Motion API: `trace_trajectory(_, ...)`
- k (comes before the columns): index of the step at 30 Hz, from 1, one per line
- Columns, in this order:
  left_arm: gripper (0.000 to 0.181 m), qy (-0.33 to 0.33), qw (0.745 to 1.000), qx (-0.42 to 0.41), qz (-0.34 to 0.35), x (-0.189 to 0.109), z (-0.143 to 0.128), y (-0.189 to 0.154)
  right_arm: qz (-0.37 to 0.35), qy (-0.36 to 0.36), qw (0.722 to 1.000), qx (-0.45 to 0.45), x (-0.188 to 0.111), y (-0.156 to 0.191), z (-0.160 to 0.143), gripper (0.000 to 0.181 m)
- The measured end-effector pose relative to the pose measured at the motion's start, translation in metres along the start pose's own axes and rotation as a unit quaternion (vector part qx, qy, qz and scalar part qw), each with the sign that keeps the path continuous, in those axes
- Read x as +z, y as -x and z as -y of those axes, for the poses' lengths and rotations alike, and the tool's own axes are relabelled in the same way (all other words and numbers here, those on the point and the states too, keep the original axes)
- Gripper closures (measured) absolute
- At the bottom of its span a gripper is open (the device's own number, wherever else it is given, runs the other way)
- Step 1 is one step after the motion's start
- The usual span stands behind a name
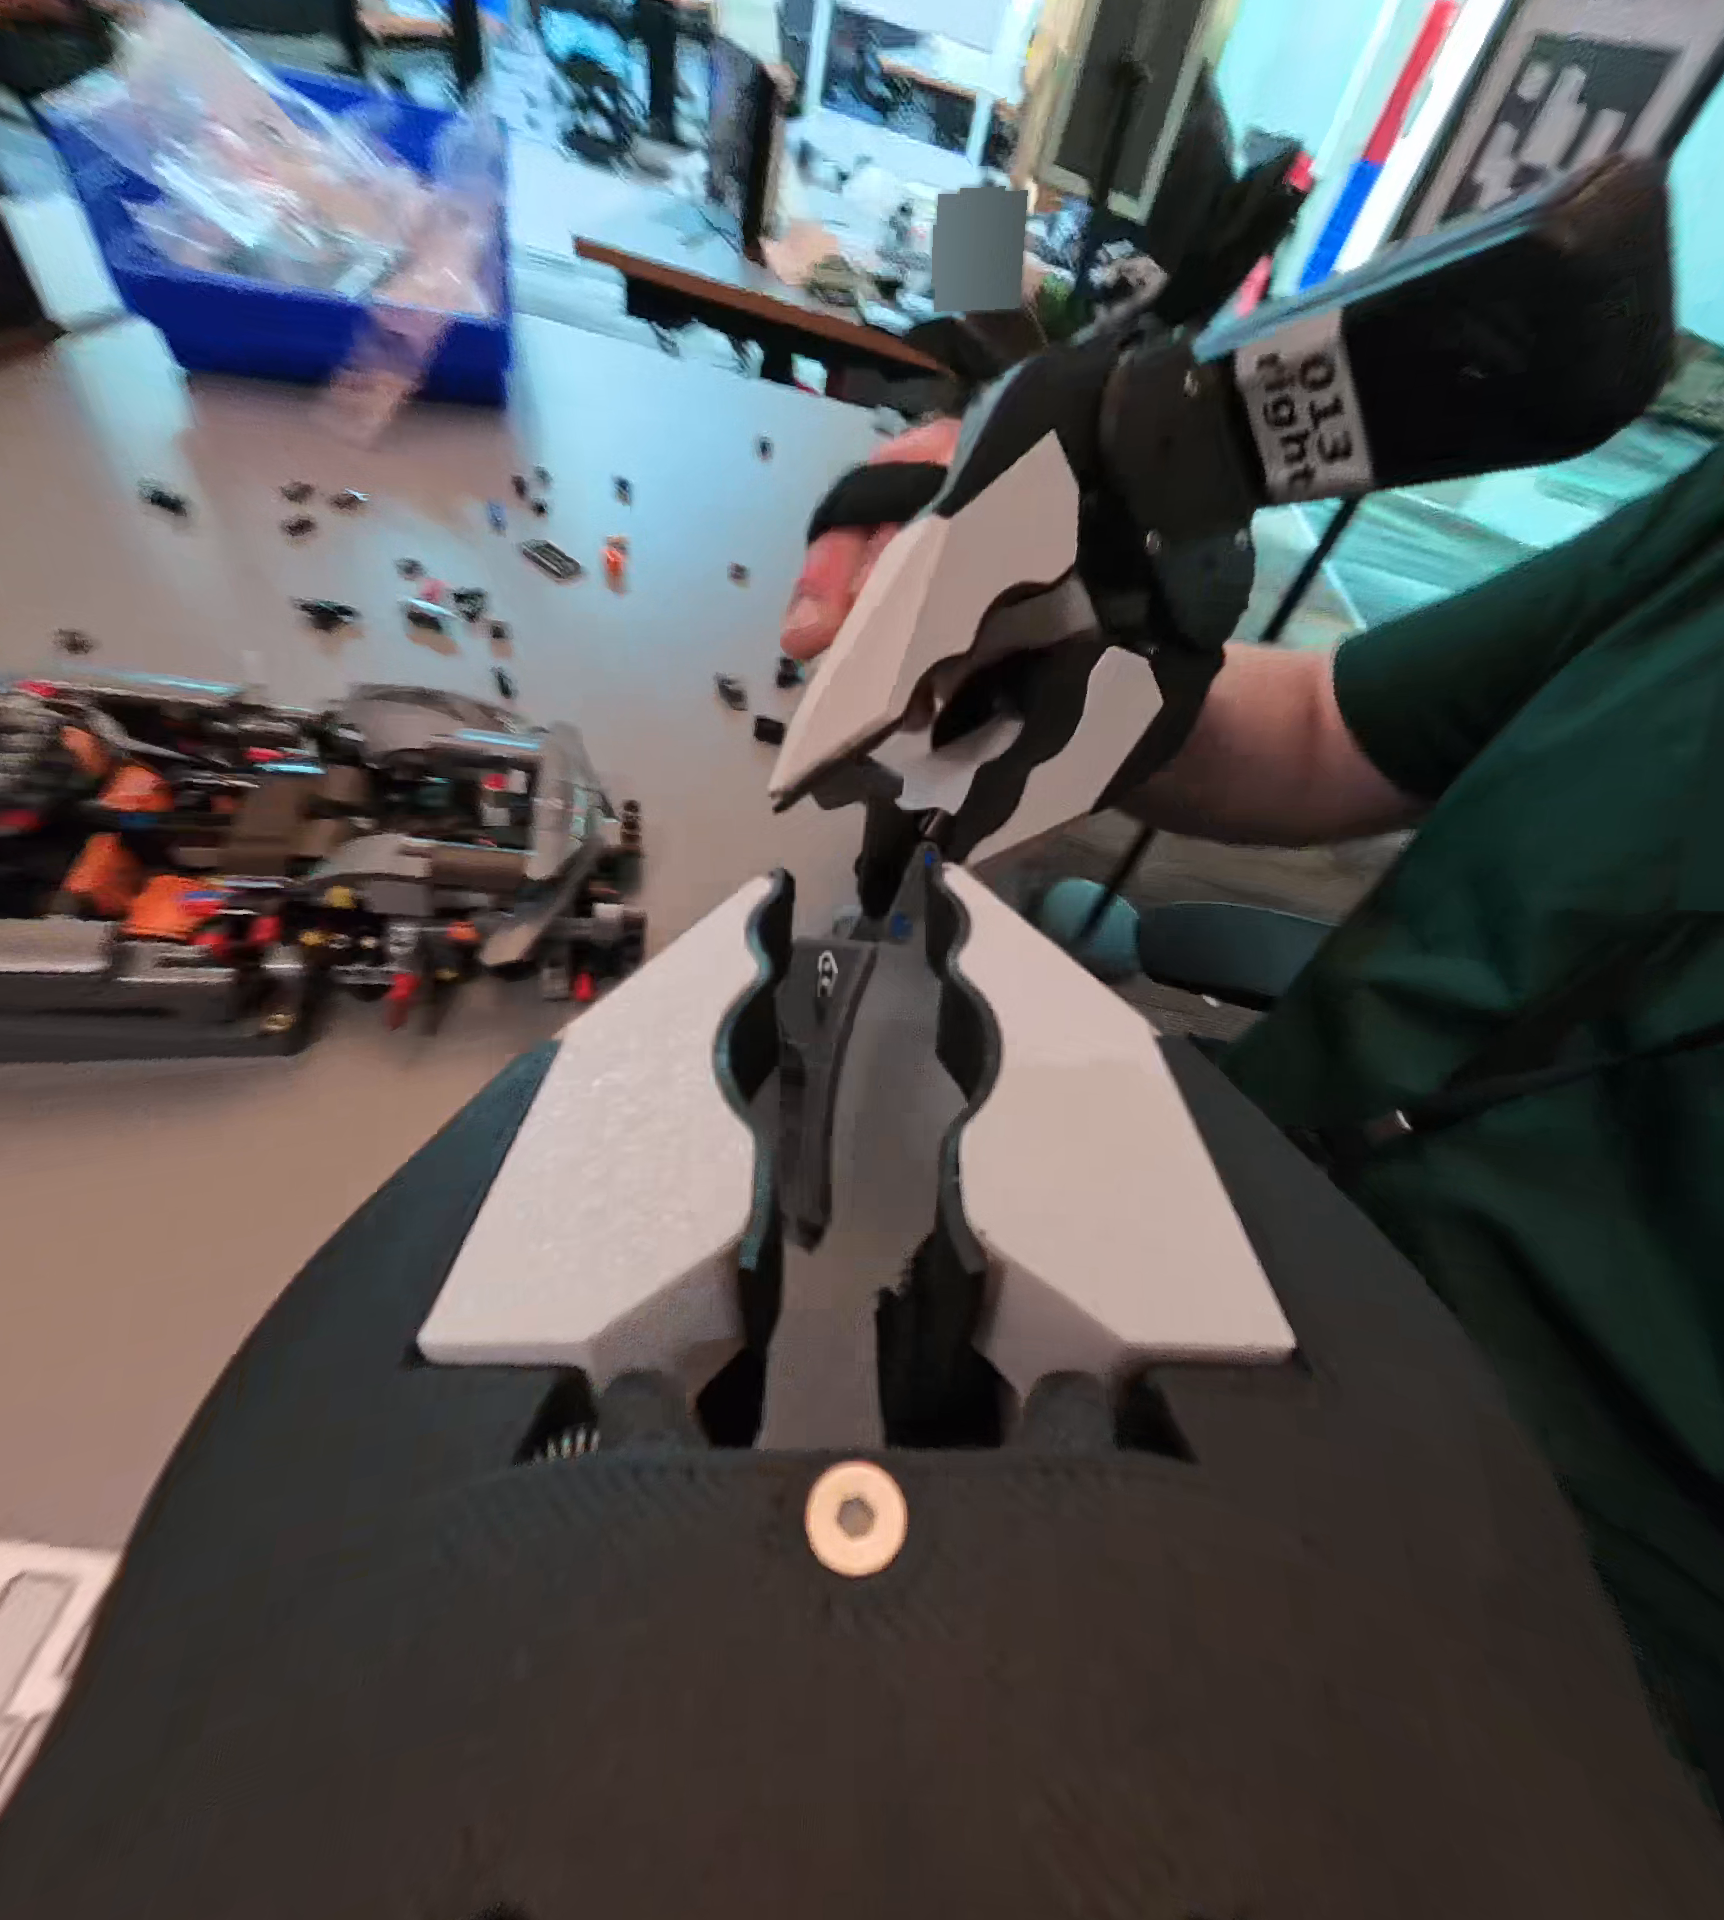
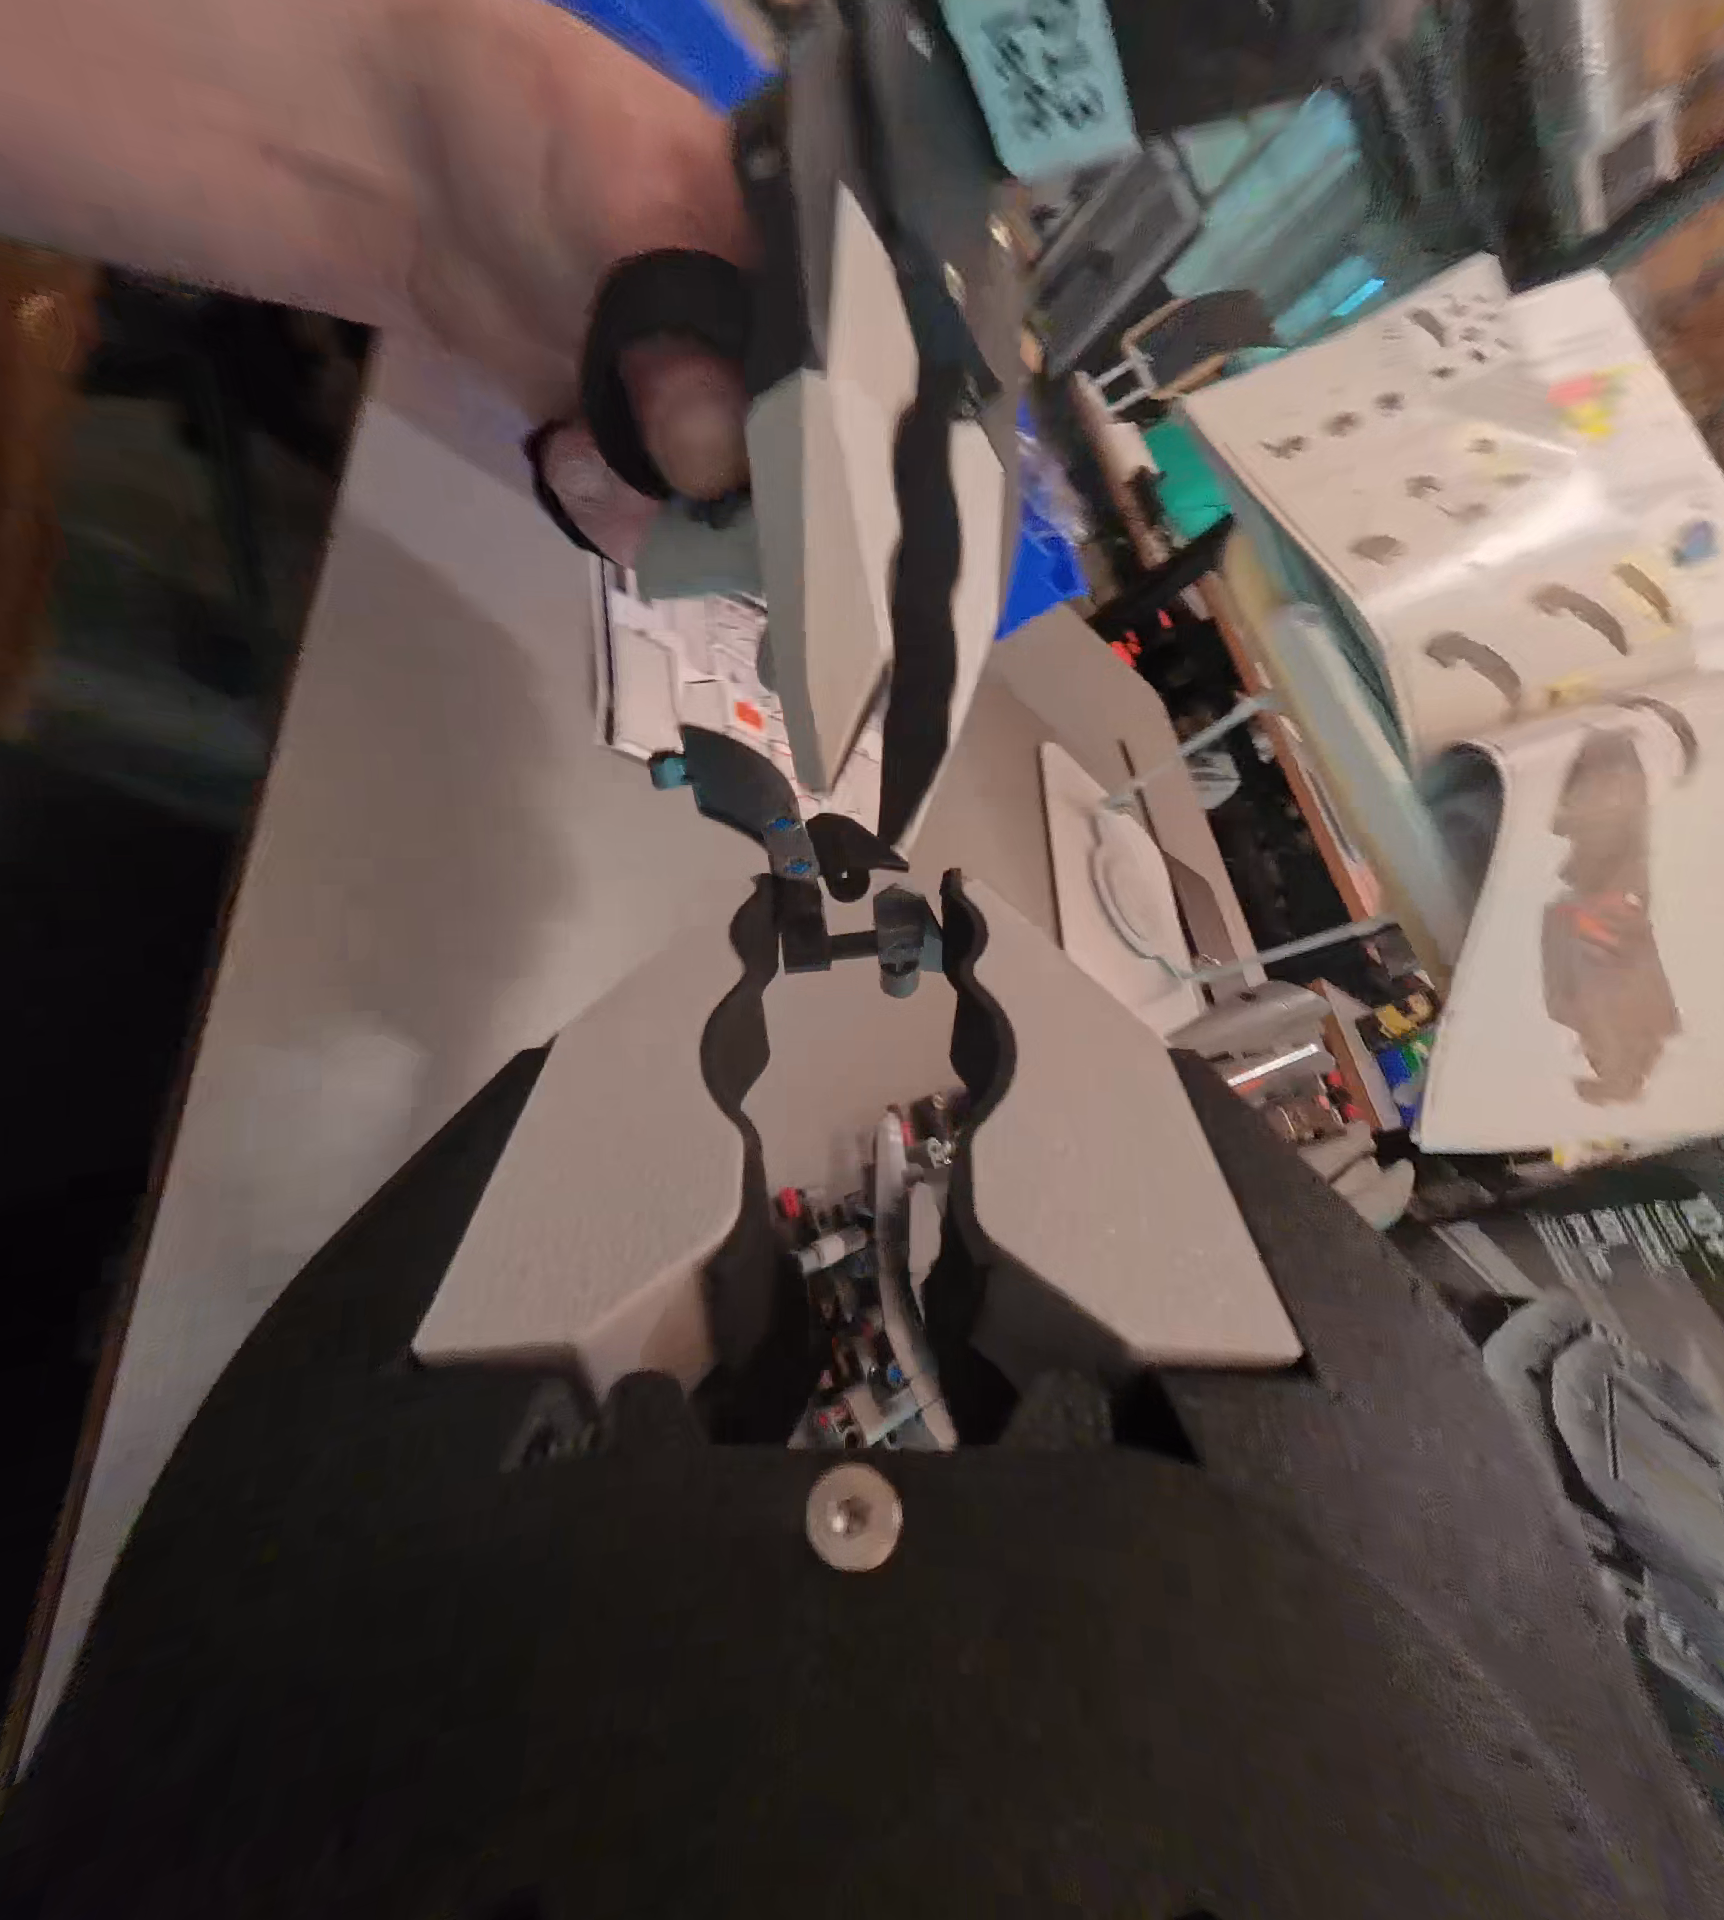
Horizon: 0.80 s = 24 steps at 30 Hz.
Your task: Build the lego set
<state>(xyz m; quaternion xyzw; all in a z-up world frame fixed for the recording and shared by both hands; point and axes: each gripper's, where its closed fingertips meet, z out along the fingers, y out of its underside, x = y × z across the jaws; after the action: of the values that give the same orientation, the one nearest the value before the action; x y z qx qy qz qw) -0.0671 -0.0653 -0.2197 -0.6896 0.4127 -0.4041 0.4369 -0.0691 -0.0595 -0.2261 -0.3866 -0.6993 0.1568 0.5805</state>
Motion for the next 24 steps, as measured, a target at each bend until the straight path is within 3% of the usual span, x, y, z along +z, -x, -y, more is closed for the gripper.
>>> trace_trajectory(3,0.156,-0.046,0.997,0.030,0.063,-0.020,0.018,0.005,-0.037,-0.038,0.996,0.067,-0.004,-0.014,-0.001,0.151)
trace_trajectory(6,0.157,-0.048,0.990,0.050,0.123,-0.031,0.019,0.007,-0.062,-0.066,0.991,0.100,-0.008,-0.022,-0.003,0.151)
trace_trajectory(9,0.167,-0.057,0.995,0.027,0.077,-0.030,0.013,-0.013,-0.079,-0.085,0.988,0.103,-0.011,-0.028,0.001,0.151)
trace_trajectory(13,0.159,-0.066,0.996,-0.032,0.051,-0.013,0.002,-0.023,-0.101,-0.104,0.984,0.101,-0.014,-0.033,0.011,0.152)
trace_trajectory(15,0.149,-0.101,0.992,-0.065,0.039,-0.007,0.004,-0.025,-0.115,-0.109,0.983,0.092,-0.016,-0.035,0.017,0.153)
trace_trajectory(21,0.132,-0.251,0.948,-0.187,-0.050,-0.012,0.023,-0.019,-0.139,-0.090,0.986,0.029,-0.013,-0.027,0.027,0.153)
trace_trajectory(24,0.134,-0.289,0.931,-0.216,-0.054,-0.016,0.025,-0.008,-0.148,-0.086,0.985,0.010,-0.013,-0.025,0.033,0.153)
